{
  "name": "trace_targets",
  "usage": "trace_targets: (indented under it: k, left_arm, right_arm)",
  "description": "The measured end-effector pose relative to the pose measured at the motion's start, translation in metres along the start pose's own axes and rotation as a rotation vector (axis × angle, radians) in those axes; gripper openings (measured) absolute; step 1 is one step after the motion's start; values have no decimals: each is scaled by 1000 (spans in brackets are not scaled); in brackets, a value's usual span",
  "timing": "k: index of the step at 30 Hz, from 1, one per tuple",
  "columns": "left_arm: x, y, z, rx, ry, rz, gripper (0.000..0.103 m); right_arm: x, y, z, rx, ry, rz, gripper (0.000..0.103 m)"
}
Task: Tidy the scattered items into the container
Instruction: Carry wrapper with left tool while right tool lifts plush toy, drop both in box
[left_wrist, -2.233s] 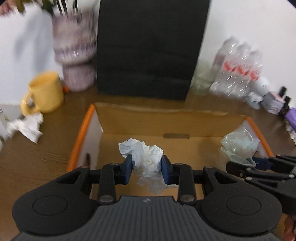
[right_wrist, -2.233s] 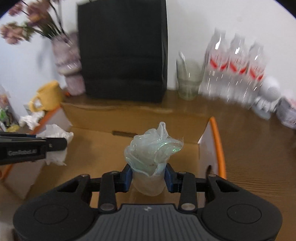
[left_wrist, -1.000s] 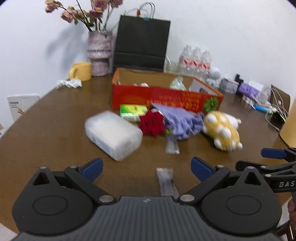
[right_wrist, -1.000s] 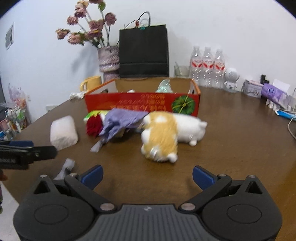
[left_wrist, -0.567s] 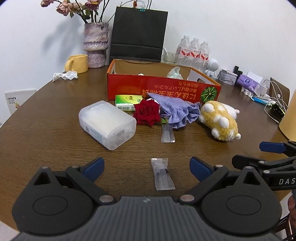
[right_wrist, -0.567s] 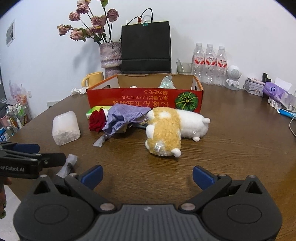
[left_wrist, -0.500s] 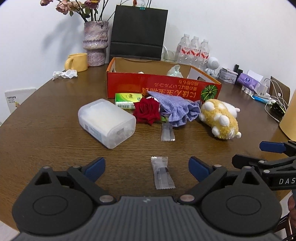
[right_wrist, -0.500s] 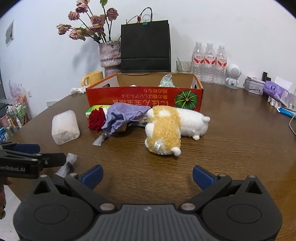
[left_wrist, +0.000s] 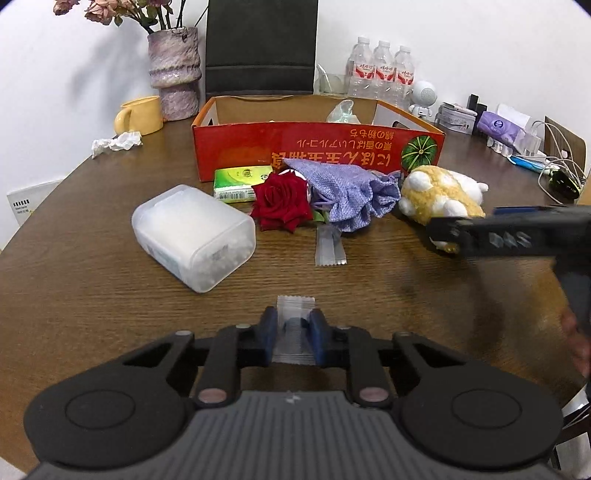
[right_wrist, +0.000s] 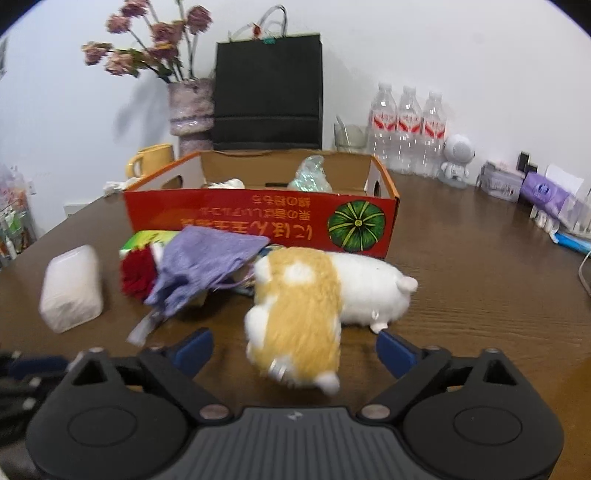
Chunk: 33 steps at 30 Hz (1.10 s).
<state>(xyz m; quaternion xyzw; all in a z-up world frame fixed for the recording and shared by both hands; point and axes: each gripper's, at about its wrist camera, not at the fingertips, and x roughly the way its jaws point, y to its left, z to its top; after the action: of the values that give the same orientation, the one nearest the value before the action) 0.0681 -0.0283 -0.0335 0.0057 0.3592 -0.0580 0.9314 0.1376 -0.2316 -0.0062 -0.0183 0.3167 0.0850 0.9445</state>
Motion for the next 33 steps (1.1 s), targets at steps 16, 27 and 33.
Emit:
trace_targets:
  k: [16, 27, 33]
  left_arm:
    - [-13, 8, 5, -22, -78, -30, 17]
    - [-20, 11, 15, -34, -110, -45, 17]
    - [-32, 25, 71, -36, -217, -95, 17]
  right_arm:
    - [-31, -17, -4, 58, -110, 83, 44]
    - [-42, -17, 3, 44, -157, 104, 43]
    - [-57, -18, 42, -12, -248, 118, 43]
